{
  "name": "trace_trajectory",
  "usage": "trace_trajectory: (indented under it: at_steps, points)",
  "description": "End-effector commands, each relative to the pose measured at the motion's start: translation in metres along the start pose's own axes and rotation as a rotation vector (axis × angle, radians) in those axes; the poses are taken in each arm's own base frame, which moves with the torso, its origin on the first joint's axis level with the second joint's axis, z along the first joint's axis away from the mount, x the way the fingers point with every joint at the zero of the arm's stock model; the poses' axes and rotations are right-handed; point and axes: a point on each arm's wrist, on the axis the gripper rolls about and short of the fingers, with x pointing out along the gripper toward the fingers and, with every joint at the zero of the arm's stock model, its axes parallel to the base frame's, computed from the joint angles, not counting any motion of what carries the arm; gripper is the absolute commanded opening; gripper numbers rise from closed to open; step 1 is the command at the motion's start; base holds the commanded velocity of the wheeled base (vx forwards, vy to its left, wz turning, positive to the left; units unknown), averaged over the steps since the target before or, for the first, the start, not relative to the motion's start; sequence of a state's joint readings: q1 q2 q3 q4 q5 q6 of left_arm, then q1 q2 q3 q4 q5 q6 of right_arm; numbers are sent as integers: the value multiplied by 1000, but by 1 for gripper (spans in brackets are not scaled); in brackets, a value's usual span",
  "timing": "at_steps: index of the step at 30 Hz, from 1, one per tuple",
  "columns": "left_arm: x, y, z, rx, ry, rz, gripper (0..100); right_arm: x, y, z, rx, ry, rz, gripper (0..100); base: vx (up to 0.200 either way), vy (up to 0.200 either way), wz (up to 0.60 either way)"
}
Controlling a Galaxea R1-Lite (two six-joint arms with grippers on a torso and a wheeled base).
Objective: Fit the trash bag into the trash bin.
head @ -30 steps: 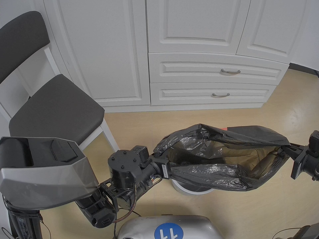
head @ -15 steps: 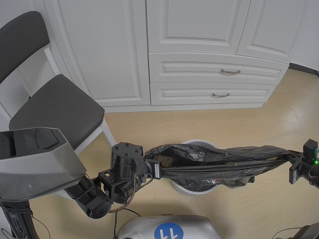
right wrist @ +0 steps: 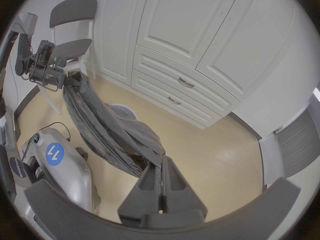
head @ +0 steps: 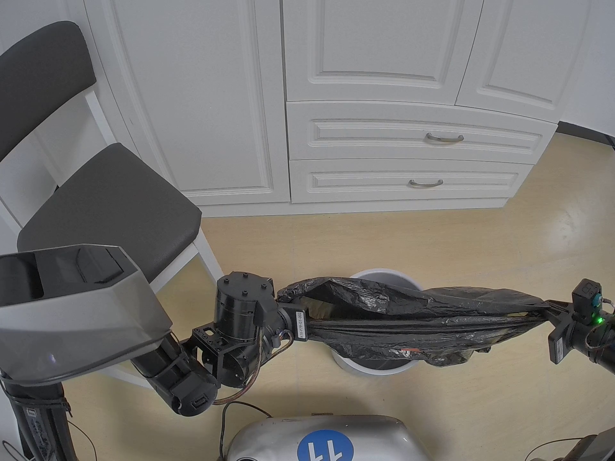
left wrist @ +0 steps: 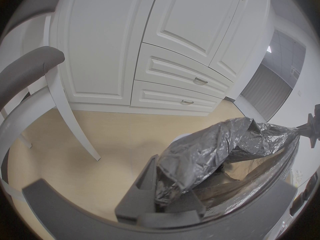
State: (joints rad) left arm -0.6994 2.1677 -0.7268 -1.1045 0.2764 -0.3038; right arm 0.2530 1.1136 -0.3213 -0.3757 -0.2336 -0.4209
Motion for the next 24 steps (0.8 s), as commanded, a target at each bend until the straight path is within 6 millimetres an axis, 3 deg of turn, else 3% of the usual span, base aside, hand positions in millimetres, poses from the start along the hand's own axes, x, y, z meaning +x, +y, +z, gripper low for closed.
trace_trajectory:
  at_steps: [1,16,20,21,24]
  points:
    - [3,3,-2,0,7,9,0,2,2,-3,-9,17,7,0,0,0,0]
    - [-2,-1,-2,-7,-48,-23,0,-4,4,2,-43,-51,26,0,0,0,0]
    - [-7,-4,-3,-12,-84,-56,0,-3,-1,21,-62,-128,28,0,0,0,0]
    - [-7,-6,-7,-9,-77,-63,0,8,1,35,-104,-167,84,0,0,0,0]
    - [-6,-11,-14,-1,-59,-76,0,29,12,48,-139,-205,159,0,0,0,0]
